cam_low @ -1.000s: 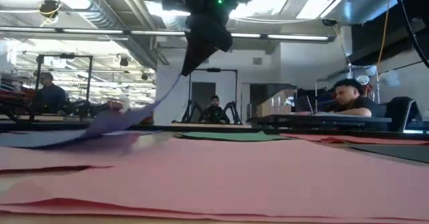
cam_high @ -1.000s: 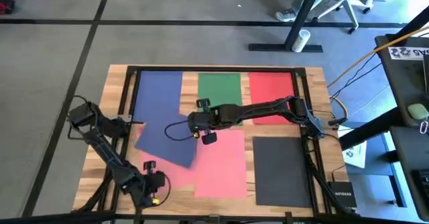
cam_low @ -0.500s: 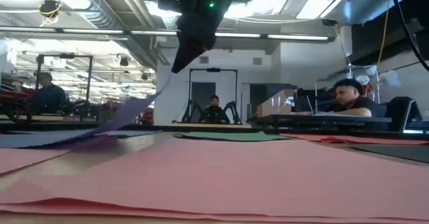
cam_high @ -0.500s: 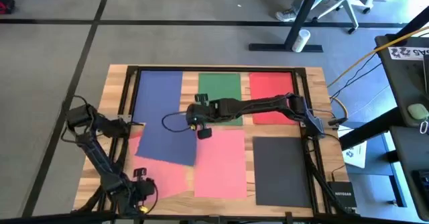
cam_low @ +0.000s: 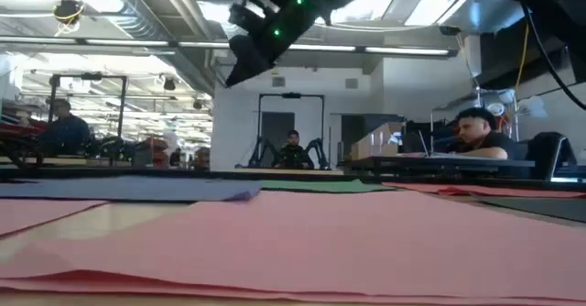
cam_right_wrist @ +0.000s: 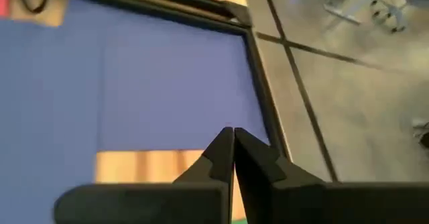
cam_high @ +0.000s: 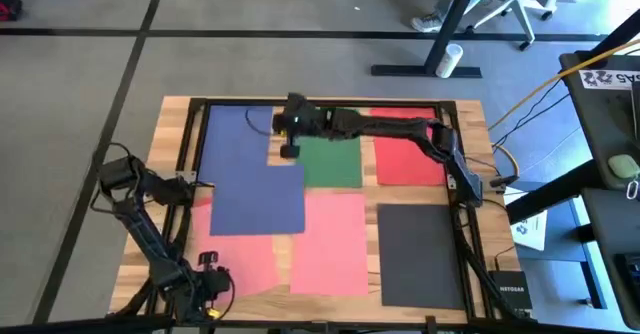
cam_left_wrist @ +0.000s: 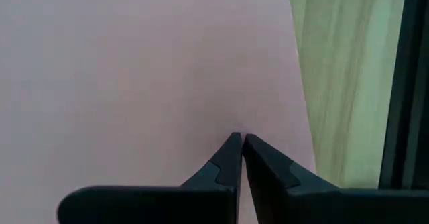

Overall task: Organize paper
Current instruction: Stack the blue paper on top of the other blue paper

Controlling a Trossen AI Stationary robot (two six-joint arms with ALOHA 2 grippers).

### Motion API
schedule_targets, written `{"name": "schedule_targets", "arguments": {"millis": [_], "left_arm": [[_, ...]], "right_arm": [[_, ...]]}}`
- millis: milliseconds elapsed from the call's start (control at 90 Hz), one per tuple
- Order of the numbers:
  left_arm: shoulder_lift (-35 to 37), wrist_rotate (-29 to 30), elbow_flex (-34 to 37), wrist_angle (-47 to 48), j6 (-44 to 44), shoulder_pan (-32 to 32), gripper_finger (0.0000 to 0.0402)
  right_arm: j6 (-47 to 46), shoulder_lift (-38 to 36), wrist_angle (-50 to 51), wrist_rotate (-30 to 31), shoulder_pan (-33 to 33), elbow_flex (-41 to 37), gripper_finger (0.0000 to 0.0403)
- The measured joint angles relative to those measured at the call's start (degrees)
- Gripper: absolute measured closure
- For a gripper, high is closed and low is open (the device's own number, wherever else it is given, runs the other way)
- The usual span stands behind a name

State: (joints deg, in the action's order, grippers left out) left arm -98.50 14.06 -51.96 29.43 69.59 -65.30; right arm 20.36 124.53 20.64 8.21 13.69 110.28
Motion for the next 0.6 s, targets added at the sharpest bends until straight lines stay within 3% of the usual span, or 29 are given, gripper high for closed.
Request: {"name": "schedule_targets", "arguments": {"millis": [322,600], "left_arm": [[0.0,2.2,0.0,-0.1,0.0,0.4,0.0395],[-0.1,3.2,0.0,-0.4,0.3,0.4,0.0395]], "right_arm": [[-2.8,0.0,21.9,-11.2,-4.0,2.8,0.0344],[-6.0,4.3,22.6,-12.4,-9.4,1.3,0.0396]]}}
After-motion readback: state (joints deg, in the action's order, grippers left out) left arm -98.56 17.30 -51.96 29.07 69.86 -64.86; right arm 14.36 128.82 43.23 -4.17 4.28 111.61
